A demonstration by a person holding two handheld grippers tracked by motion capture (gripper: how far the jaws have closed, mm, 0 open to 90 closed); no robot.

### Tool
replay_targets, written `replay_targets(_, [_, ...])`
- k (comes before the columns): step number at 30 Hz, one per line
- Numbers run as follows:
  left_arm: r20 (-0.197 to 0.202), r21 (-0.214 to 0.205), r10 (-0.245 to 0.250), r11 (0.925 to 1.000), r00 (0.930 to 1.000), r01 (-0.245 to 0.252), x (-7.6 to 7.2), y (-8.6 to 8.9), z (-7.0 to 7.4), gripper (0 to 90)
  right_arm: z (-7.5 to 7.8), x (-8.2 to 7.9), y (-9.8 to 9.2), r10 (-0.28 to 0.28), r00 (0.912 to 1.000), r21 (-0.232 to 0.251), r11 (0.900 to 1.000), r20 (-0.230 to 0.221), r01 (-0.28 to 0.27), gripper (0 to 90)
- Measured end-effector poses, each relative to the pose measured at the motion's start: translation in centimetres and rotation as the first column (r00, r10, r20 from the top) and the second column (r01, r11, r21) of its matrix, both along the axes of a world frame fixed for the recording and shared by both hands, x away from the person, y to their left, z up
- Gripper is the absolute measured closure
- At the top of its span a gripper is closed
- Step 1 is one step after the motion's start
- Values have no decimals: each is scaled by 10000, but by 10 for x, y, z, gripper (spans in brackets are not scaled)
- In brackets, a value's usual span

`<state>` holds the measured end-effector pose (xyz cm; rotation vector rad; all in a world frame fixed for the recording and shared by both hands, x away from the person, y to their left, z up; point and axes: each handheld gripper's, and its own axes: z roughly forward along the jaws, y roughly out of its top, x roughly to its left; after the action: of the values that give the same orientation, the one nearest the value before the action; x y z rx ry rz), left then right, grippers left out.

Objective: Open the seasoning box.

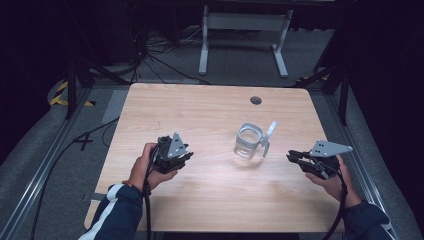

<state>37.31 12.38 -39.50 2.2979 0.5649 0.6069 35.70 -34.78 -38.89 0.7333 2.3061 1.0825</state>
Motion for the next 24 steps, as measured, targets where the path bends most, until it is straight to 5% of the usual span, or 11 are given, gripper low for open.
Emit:
replay_targets(3, [37,528,257,9983,9997,-259,-4,10,-9,538,-8,-7,-12,-436,9990,168,9989,115,434,637])
replay_targets(5, [-565,215,710,9973,9959,-698,-6,27,-22,432,-18,-16,-30,-778,9970,350,9964,20,777,533])
replay_targets(9, [-710,272,1034,9944,9921,-1017,-11,41,-32,325,-29,-21,-45,-1197,9925,289,9923,-235,1204,479])
replay_targets(12, [-1317,-63,1313,9911,9826,-1333,-16,56,-46,283,-49,-25,-64,-1887,9779,-120,9820,-898,1884,397])
replay_targets(14, [-1402,-10,1404,9899,9801,-1420,-18,59,-52,277,-52,-25,-67,-1950,9751,-46,9807,-1058,1957,394])
replay_targets(15, [-1539,193,1592,9872,9752,-1581,-21,62,-60,249,-60,-28,-75,-2099,9670,203,9764,-1447,2150,368])
replay_targets(18, [-1778,-79,1637,9858,9704,-1677,-23,66,-69,232,-64,-31,-80,-2179,9629,433,9729,-1591,2273,351])
replay_targets(22, [-2033,-901,1563,9800,9666,-1774,-25,73,-82,167,-76,-31,-86,-2817,9370,268,9557,-2064,2933,277])
replay_targets(24, [-2263,-1318,1519,9739,9621,-1848,-23,78,-86,154,-77,-32,-86,-2855,9380,279,9547,-1965,2964,258])
